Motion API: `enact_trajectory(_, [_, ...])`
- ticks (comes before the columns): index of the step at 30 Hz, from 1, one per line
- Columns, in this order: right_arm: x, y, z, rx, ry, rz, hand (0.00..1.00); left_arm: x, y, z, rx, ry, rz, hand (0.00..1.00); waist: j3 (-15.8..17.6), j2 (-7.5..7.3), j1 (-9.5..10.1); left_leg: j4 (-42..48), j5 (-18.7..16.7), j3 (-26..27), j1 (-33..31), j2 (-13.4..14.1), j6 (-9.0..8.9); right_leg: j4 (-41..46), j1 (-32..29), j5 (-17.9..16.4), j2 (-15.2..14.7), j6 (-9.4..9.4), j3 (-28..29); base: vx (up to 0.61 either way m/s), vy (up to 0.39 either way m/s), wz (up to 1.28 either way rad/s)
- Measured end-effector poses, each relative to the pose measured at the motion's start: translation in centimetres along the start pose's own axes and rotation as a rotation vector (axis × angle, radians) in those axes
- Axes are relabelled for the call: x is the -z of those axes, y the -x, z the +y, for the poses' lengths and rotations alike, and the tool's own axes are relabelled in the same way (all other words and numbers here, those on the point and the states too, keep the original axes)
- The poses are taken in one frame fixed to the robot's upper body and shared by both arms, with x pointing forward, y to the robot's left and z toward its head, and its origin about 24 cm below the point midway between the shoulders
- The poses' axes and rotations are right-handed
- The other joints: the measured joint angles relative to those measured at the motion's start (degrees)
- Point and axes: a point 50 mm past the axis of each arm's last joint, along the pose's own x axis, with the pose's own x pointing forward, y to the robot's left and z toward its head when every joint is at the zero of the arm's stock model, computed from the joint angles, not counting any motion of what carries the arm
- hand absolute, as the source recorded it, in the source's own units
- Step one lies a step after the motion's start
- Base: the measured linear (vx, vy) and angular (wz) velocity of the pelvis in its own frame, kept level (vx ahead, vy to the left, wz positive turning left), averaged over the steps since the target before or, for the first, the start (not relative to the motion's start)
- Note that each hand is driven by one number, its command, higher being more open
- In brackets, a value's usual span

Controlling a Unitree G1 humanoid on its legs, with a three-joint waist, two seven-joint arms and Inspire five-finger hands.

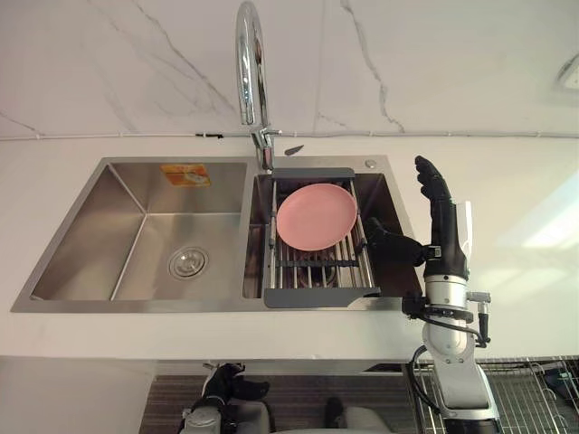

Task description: Walk over to the sink, pick up the cup, carry it to the dishwasher, place the cup inside the dishwasher, then close the dishwasher door

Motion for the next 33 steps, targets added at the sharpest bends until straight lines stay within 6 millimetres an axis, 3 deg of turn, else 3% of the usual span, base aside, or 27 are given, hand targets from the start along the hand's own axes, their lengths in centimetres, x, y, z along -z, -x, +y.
enact_trajectory(5, [0.3,0.2,0.2,-0.03,0.005,0.014,0.9,0.4,0.1,0.3,-0.05,0.004,0.012,0.9,0.0,-0.4,-0.41,-7.3,3.6,1.3,3.9,-0.4,-0.55,-3.1,1.2,1.7,0.3,-0.21,0.9,0.01,-0.024,-0.13])
enact_trajectory(12, [1.9,0.5,0.6,-0.102,0.029,0.073,0.9,0.6,0.0,0.2,-0.072,0.003,0.026,0.9,0.0,-0.39,-0.59,-10.1,4.8,0.9,6.0,-0.1,-0.96,-6.8,3.9,3.2,1.2,-0.56,0.5,0.01,-0.022,0.01])
enact_trajectory(13, [1.8,1.1,2.1,-0.2,0.021,0.069,0.9,0.6,0.0,0.6,-0.08,0.002,0.026,0.9,-0.1,-1.68,-0.31,-12.2,5.7,-0.6,7.3,-0.6,-0.86,-14.5,8.1,6.9,1.4,-0.61,-0.1,0.0,0.0,0.0])
enact_trajectory(25, [2.9,1.9,2.3,-0.219,0.053,0.122,0.9,0.7,0.1,0.8,-0.094,0.004,0.028,0.9,-0.3,-2.42,0.01,-15.2,7.2,-0.3,9.3,-0.3,-1.01,-13.2,8.1,6.6,1.1,-0.19,-0.3,-0.01,0.001,0.0])
enact_trajectory(33, [3.2,2.1,2.1,-0.237,0.144,0.123,0.9,1.0,0.2,1.4,-0.092,0.016,0.039,0.9,-1.2,-3.8,-0.16,-16.2,7.9,-0.4,10.6,-0.7,-0.93,-10.5,7.9,5.2,0.3,0.47,-0.6,-0.06,0.008,0.02])
